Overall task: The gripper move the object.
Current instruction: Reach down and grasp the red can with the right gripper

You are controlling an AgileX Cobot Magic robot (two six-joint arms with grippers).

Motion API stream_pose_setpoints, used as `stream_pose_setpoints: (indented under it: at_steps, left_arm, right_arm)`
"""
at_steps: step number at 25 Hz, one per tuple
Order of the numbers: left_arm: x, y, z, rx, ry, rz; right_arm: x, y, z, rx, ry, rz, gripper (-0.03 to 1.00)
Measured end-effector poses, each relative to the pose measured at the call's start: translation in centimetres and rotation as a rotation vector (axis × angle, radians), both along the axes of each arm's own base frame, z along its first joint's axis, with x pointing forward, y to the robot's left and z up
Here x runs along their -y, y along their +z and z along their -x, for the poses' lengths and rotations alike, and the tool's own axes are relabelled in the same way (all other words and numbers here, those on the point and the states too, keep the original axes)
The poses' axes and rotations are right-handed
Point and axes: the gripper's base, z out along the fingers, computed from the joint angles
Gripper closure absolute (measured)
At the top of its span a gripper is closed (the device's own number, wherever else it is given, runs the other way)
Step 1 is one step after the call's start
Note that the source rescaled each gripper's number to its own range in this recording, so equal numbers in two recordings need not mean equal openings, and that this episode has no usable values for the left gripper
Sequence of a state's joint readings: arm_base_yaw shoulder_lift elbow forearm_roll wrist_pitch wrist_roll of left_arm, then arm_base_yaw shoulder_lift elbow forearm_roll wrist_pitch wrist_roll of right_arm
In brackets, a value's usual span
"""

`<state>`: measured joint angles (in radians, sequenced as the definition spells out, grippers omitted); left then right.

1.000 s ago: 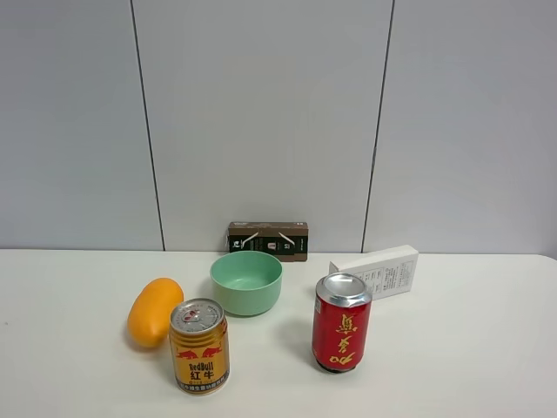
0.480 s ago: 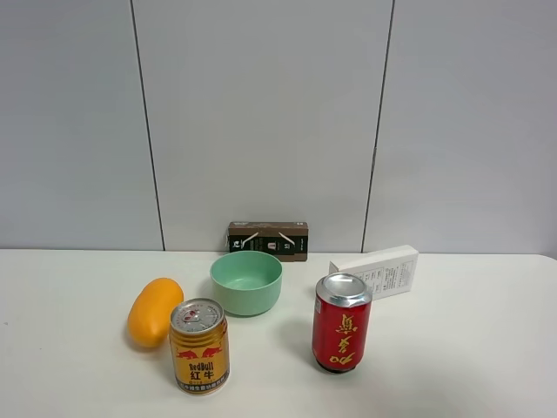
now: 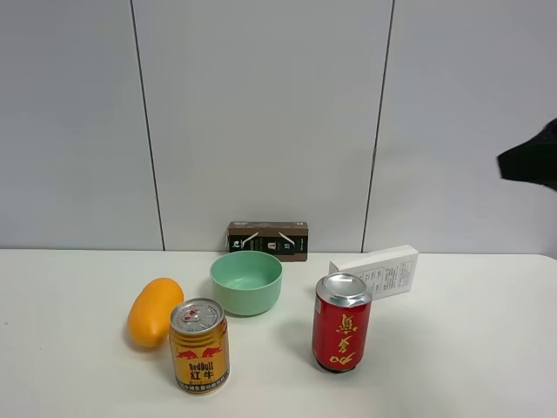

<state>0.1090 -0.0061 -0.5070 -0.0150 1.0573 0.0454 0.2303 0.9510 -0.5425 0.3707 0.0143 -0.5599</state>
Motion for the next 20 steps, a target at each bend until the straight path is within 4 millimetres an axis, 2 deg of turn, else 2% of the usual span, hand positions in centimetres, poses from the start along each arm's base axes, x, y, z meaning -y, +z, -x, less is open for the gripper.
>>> stream_pose_setpoints:
  at_steps: [5, 9, 12, 18, 20]
  left_arm:
    - [0.0, 0.0, 0.0, 0.0, 0.0, 0.0]
    - [0.0, 0.0, 0.0, 0.0, 0.0, 0.0]
    - [0.0, 0.0, 0.0, 0.0, 0.0, 0.0]
    - [0.0, 0.0, 0.0, 0.0, 0.0, 0.0]
    - [0.0, 0.0, 0.0, 0.0, 0.0, 0.0]
  right_arm:
    - [-3.2, -2.8, -2.5, -0.052, 0.078, -0.023, 0.05]
    - [-4.6, -4.5, -3.3, -0.118, 0.119, -0.074, 0.05]
    - [-4.9, -5.5, -2.8, -0.158, 0.141, -0.093, 0.05]
    - [-4.2, -9.3, -0.2, -0.245, 0.158, -0.082, 0.05]
    - [-4.0, -10.0, 0.4, -0.233, 0.162, -0.105, 0.05]
